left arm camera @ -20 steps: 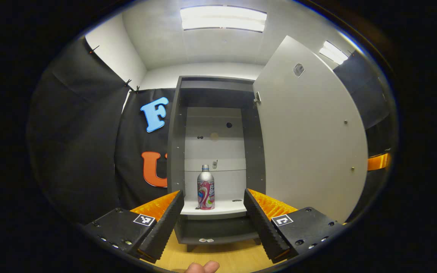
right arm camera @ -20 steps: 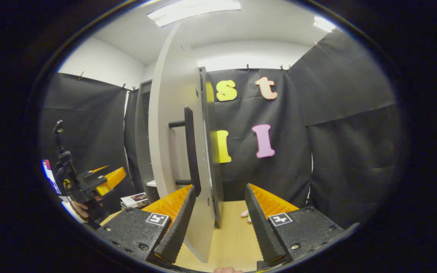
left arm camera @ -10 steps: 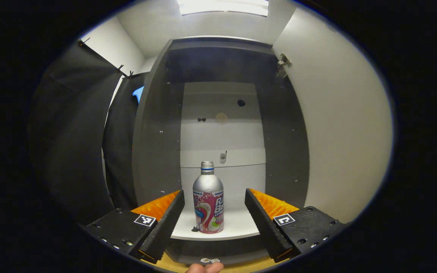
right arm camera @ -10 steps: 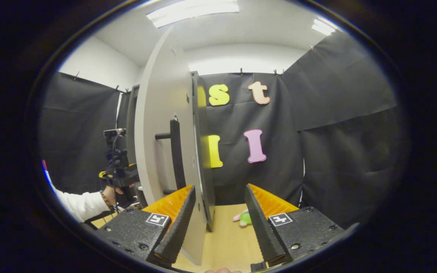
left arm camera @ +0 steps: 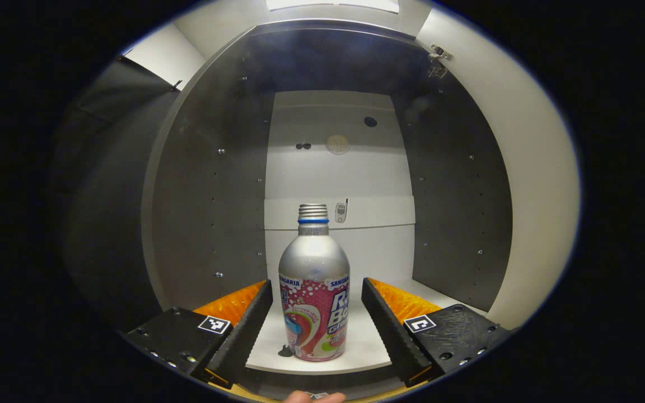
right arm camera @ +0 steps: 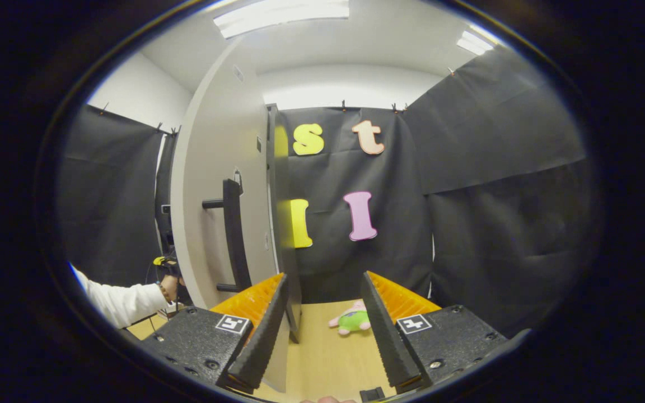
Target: Open the cabinet door with the right hand, grasp the bottle in the cabinet with the left hand and place it on the coaster, then close the cabinet door with the right hand.
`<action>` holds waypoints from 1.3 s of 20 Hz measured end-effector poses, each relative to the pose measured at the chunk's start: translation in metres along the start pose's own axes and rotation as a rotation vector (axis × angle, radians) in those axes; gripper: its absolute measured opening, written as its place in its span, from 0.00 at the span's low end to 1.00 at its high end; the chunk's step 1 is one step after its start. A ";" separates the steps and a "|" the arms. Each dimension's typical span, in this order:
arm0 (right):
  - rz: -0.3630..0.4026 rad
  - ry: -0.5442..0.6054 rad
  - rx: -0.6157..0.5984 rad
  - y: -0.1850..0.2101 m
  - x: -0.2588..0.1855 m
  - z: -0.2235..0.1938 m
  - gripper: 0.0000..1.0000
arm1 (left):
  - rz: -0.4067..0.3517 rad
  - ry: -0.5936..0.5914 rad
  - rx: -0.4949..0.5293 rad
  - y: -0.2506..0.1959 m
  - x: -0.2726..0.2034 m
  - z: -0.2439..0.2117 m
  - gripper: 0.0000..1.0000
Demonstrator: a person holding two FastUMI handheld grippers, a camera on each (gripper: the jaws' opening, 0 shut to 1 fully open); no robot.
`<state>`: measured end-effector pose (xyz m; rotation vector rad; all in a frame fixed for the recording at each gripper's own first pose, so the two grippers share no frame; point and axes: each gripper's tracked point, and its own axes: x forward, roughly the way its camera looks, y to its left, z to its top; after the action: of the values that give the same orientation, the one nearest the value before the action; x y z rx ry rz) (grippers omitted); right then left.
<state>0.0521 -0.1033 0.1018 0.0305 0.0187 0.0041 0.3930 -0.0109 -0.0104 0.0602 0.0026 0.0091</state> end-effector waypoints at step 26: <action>0.046 -0.006 0.002 0.024 0.013 -0.005 0.81 | 0.104 0.057 0.046 0.074 -0.219 -0.123 0.75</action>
<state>0.0651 -0.0795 0.0975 0.0331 0.0122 0.0498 0.1729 0.0685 -0.1279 0.1061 0.0567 0.1144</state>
